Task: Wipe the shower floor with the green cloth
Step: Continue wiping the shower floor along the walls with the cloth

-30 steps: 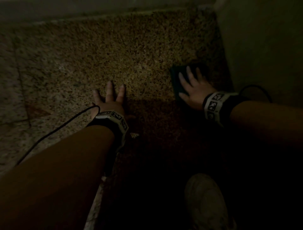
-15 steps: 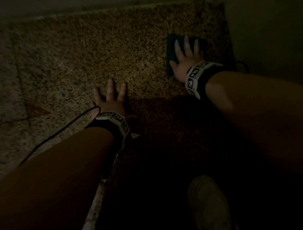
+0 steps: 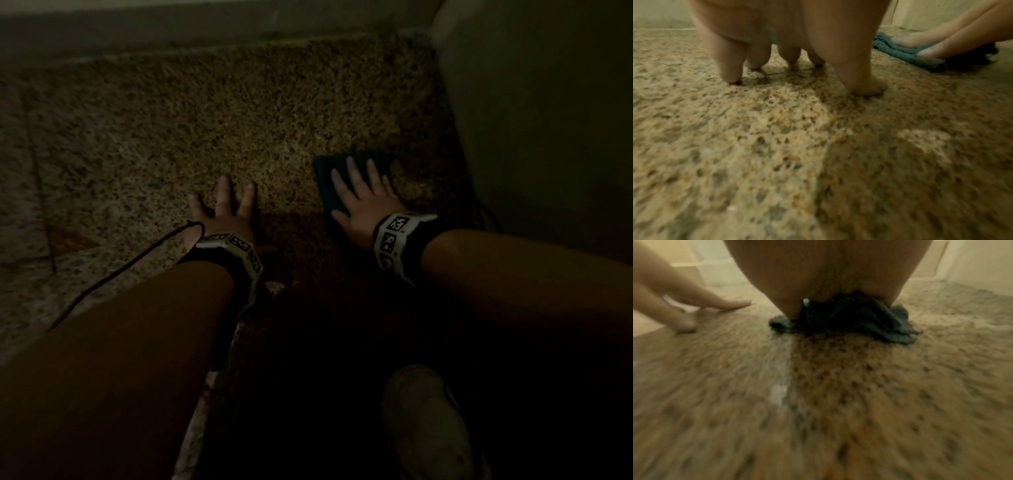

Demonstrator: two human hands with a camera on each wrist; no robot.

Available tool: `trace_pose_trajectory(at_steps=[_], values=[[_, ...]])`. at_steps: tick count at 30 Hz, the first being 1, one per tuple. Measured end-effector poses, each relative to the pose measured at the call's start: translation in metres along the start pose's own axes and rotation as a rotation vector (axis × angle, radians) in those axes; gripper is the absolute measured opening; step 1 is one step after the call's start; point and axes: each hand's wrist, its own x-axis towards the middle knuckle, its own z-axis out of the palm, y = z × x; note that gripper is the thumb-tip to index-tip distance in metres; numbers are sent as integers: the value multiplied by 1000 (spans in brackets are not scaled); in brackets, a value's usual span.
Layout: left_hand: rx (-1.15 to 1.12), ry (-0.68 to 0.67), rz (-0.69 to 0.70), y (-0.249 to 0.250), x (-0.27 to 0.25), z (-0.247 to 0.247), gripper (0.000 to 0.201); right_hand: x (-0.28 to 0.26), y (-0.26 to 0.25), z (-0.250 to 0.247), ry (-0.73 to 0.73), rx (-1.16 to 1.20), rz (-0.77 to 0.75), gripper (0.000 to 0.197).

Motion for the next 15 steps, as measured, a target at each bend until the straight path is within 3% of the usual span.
trace_pose_trajectory(at_steps=[11, 15], values=[[-8, -61, -9, 4, -7, -6, 107, 64, -21, -46, 159, 74, 18, 63], [-31, -64, -3, 4, -10, -8, 107, 61, -25, -46, 161, 28, 28, 63]])
